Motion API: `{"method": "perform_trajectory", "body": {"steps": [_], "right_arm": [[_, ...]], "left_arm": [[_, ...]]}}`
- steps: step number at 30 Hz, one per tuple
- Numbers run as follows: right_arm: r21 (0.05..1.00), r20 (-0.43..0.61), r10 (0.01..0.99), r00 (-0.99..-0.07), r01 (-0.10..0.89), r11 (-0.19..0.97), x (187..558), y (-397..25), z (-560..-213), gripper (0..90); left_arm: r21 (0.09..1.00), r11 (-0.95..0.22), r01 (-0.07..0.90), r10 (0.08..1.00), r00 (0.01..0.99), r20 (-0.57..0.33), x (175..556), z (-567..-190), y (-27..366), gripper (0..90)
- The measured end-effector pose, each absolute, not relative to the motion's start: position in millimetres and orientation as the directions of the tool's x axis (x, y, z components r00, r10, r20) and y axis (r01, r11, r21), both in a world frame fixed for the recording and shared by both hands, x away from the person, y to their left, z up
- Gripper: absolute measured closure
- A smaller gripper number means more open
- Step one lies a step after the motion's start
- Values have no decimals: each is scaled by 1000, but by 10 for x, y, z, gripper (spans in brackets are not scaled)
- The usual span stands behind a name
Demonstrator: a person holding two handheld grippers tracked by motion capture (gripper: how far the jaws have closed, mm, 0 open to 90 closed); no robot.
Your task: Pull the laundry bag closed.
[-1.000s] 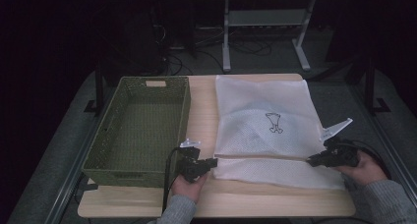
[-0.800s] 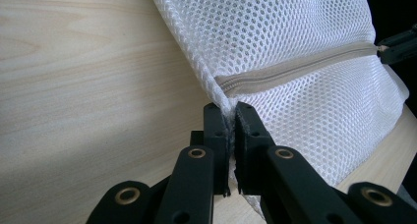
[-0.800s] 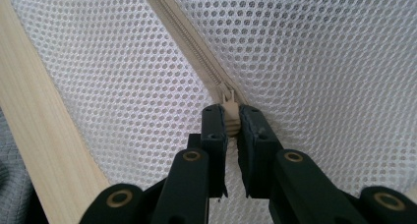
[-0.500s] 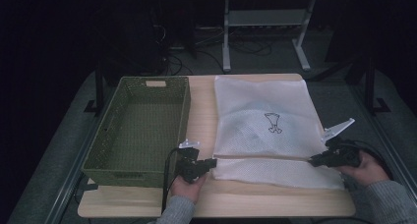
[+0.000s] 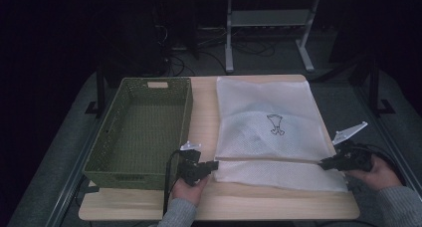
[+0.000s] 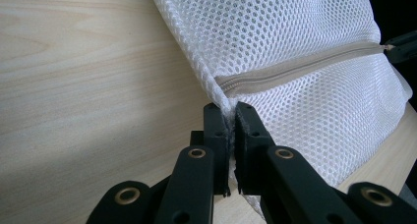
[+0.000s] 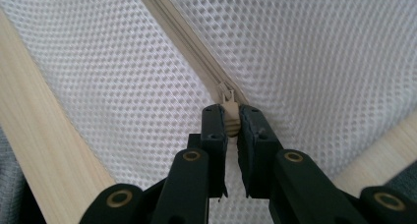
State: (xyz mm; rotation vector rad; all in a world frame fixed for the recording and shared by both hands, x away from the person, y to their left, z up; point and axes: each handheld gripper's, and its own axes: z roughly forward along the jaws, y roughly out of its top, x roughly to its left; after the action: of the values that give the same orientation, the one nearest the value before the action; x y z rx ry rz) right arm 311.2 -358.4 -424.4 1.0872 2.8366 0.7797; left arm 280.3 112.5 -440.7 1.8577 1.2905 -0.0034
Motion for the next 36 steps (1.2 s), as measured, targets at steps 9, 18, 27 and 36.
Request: {"method": "perform_trajectory", "body": {"steps": [9,18,27,36], "right_arm": [[438,164,658,-735,652,619,3091,-3736,-4279,810],[432,170,682,-711,676,597,3082,-3870,-4306,810],[435,177,697,-695,691,578,3063,-3957,-4319,809],[439,158,692,-704,678,590,3062,-3910,-4294,800]], "left_arm": [[629,-105,770,767,465,-442,2805,-4418,1124,856],[627,-103,772,765,465,-447,2805,-4424,1128,856],[624,-99,775,763,462,-452,2807,-4429,1129,855],[631,-90,771,764,459,-452,2801,-4427,1127,848]]}}
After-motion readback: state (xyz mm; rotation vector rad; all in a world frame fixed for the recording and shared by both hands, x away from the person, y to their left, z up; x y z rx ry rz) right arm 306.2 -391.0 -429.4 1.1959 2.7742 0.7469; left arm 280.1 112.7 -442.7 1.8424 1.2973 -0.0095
